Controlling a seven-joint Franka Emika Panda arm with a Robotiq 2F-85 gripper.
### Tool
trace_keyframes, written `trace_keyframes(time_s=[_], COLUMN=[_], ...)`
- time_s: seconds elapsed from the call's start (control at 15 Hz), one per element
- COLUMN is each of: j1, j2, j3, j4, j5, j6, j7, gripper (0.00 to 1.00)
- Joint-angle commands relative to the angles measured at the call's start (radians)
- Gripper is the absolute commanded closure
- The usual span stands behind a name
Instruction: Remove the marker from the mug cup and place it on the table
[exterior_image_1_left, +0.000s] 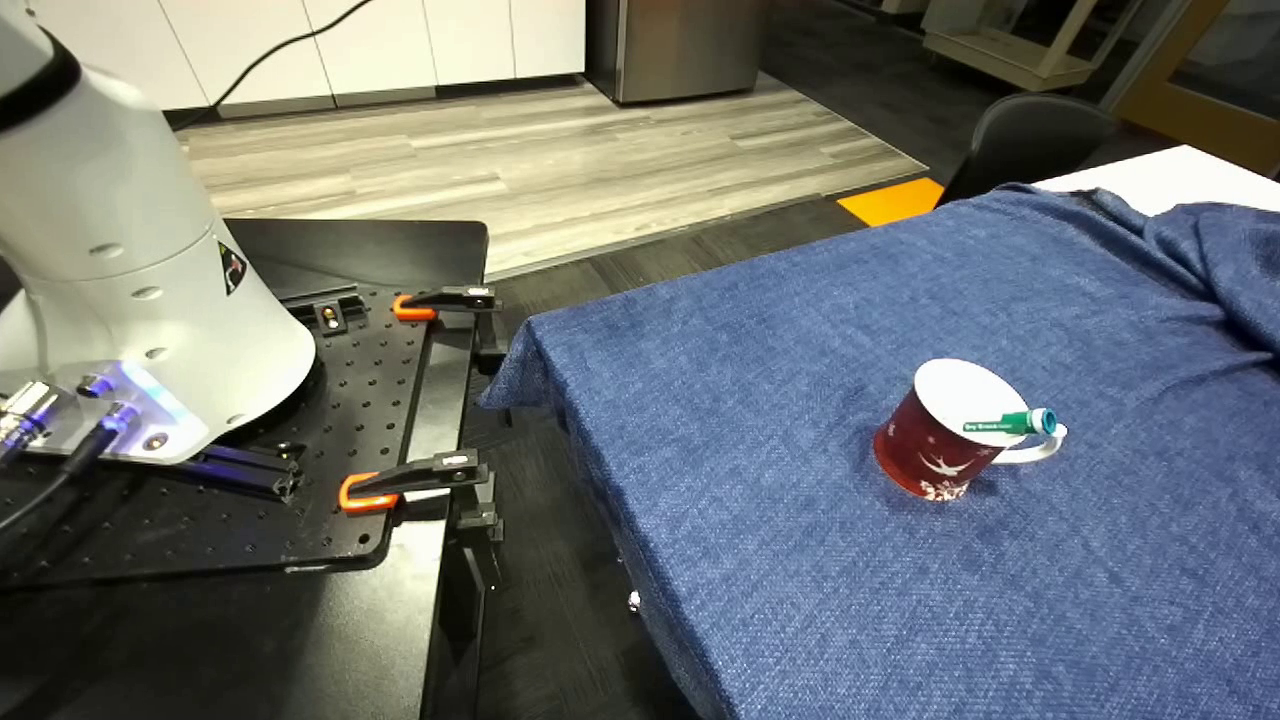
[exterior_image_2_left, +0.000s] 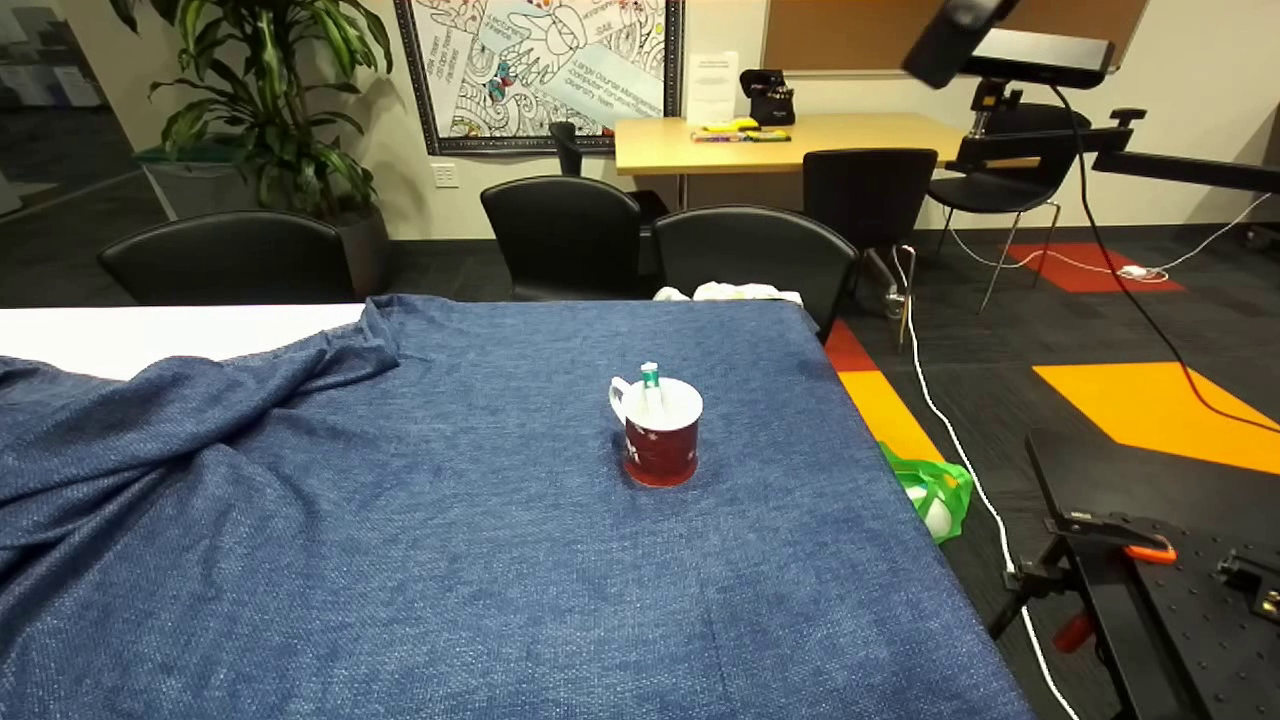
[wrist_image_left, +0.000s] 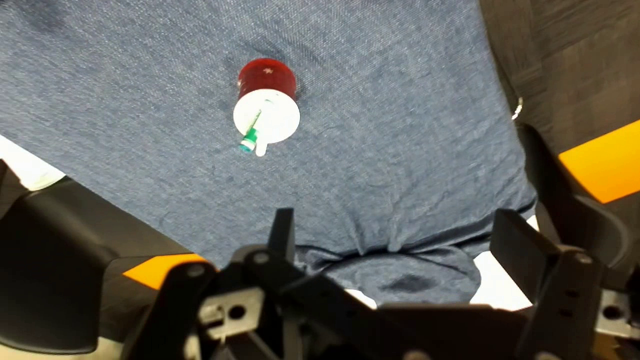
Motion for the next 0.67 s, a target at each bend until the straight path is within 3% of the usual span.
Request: trace_keyframes(time_s=[0.0, 0.33, 0.6], j1=[-0.106, -0.279, -0.303], j2=[0.149, 0.334, 0.452], j3=[0.079, 0.203, 0.212], j4=[0.019, 0.064, 0.125], j5=[-0.098, -0.326, -0.546], j6=[0.165, 0.285, 0.251], j7=[0.182, 0.551, 0.844], gripper=[0.0, 0.0, 0.0])
